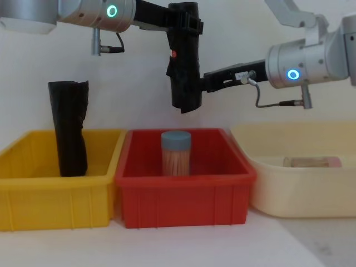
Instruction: Pick up the garbage bag with the one hand and transfer it to the other hand.
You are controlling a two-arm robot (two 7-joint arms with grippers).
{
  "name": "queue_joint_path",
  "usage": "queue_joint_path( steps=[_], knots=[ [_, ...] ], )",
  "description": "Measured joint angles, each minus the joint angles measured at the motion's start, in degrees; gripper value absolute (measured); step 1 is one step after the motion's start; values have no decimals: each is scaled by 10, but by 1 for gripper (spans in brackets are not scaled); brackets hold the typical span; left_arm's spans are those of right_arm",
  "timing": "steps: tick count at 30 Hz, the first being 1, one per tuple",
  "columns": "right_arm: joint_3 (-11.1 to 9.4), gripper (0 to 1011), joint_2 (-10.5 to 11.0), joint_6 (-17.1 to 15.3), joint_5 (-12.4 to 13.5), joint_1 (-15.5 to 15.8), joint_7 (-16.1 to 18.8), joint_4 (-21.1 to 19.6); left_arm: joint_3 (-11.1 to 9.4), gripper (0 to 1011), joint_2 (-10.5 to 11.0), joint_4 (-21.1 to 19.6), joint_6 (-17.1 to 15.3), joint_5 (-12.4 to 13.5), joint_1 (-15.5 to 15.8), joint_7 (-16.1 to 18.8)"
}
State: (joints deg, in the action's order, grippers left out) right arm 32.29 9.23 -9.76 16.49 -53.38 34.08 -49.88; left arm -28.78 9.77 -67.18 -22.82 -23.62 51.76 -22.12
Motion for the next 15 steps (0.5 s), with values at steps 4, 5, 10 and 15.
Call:
queue_joint_path(
  steps=[4, 5, 10, 15],
  knots=[
    [0, 999, -15, 16, -1, -16, 7, 30, 0, 360, 0, 0, 0, 0, 0, 0],
    [0, 1000, -17, 18, -1, -18, 7, 34, 0, 359, 0, 0, 0, 0, 0, 0],
    [0, 1000, -34, 34, -3, -36, 15, 66, 0, 360, 0, 1, 0, 0, 0, 0],
    [-1, 952, -44, 45, -4, -47, 19, 87, 0, 360, 0, 1, 0, 0, 1, 0]
  ],
)
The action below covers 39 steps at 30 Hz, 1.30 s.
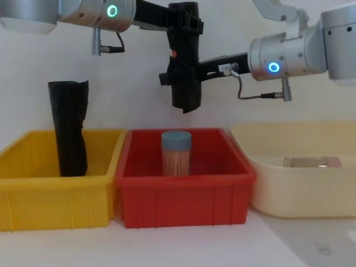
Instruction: Pick up the garbage bag with the one hand and transfer it to the other hand.
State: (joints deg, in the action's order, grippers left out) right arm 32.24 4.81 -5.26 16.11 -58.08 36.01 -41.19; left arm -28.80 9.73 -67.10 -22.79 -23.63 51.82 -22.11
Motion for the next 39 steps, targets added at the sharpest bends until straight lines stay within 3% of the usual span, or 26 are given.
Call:
queue_joint_path(
  steps=[6, 8, 12, 17, 21, 31, 39],
  knots=[
    [0, 840, -7, 7, -1, -7, 3, 13, 0, 360, 0, 0, 0, 0, 0, 0],
    [0, 762, -9, 9, -1, -9, 4, 17, 0, 360, 0, 0, 0, 0, 0, 0],
    [-1, 631, -12, 12, -1, -13, 5, 24, 0, 464, 0, 0, 0, 0, 0, 0],
    [-1, 545, -14, 13, -2, -14, 6, 27, 0, 598, 0, 0, 0, 0, 0, 0],
    [-2, 545, -12, 12, -3, -13, 6, 23, 0, 752, 0, 0, 0, 0, 0, 0],
    [-11, 545, 7, -11, -6, 9, -11, -14, 0, 1002, 0, 0, 0, 0, 0, 0],
    [-28, 543, 44, -43, -10, 44, -41, -72, 0, 1002, 0, 0, 0, 0, 0, 0]
  ],
)
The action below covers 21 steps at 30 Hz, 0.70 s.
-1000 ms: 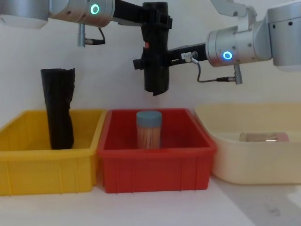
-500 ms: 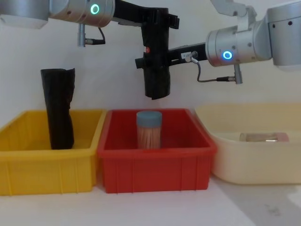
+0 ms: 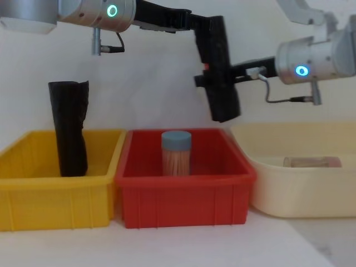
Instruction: Pick up the garbage bag with the one hand and transfer it to the other hand.
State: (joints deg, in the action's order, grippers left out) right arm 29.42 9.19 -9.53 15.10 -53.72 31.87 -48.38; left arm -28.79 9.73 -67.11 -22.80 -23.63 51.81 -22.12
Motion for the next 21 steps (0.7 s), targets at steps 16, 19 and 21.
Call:
queue_joint_path(
  steps=[16, 19, 21],
  knots=[
    [-53, 543, 89, -73, -8, 79, -68, -125, 0, 1002, 0, 0, 0, 0, 0, 0],
    [-62, 542, 104, -88, -10, 91, -79, -142, 0, 1002, 0, 0, 0, 0, 0, 0],
    [-66, 542, 111, -95, -11, 96, -83, -149, 0, 1002, 0, 0, 0, 0, 0, 0]
  ],
)
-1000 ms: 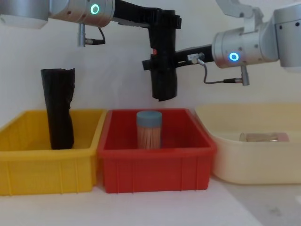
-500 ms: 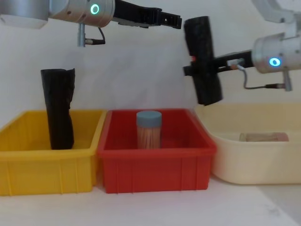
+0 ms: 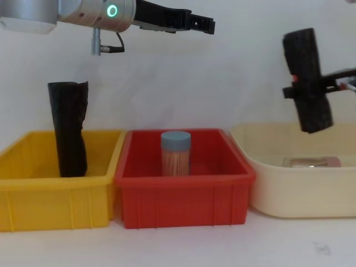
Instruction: Pick up the garbage bag with the one hand and transfer it to the other hand.
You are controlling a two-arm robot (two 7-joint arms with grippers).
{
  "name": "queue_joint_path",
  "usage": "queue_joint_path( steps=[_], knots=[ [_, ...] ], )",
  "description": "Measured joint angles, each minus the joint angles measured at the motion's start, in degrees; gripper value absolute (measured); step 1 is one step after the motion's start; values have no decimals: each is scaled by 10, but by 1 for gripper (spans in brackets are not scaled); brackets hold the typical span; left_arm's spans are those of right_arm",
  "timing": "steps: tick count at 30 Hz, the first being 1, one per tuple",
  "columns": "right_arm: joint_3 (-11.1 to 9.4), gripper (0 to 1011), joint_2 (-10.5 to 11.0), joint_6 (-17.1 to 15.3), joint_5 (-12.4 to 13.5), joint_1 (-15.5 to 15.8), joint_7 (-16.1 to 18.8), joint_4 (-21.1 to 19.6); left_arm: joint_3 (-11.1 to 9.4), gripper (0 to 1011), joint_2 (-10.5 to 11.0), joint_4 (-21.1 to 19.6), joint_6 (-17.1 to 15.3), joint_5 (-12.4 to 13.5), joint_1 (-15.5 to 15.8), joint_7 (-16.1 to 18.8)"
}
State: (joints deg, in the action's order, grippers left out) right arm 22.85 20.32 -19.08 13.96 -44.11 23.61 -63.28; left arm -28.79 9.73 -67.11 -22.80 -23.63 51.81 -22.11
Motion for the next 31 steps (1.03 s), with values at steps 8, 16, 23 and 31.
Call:
queue_joint_path(
  steps=[8, 16, 23, 31],
  knots=[
    [-11, 752, 27, -27, -6, 19, -9, -25, 0, 1002, 0, 0, 0, 0, 0, 0],
    [-17, 983, 40, -40, -9, 30, -14, -38, 0, 1002, 0, 0, 0, 0, 0, 0],
    [-19, 1002, 46, -46, -11, 34, -16, -43, 0, 1002, 0, 0, 0, 0, 0, 0],
    [-21, 1001, 50, -50, -12, 36, -17, -46, 0, 1002, 0, 0, 0, 0, 0, 0]
  ],
)
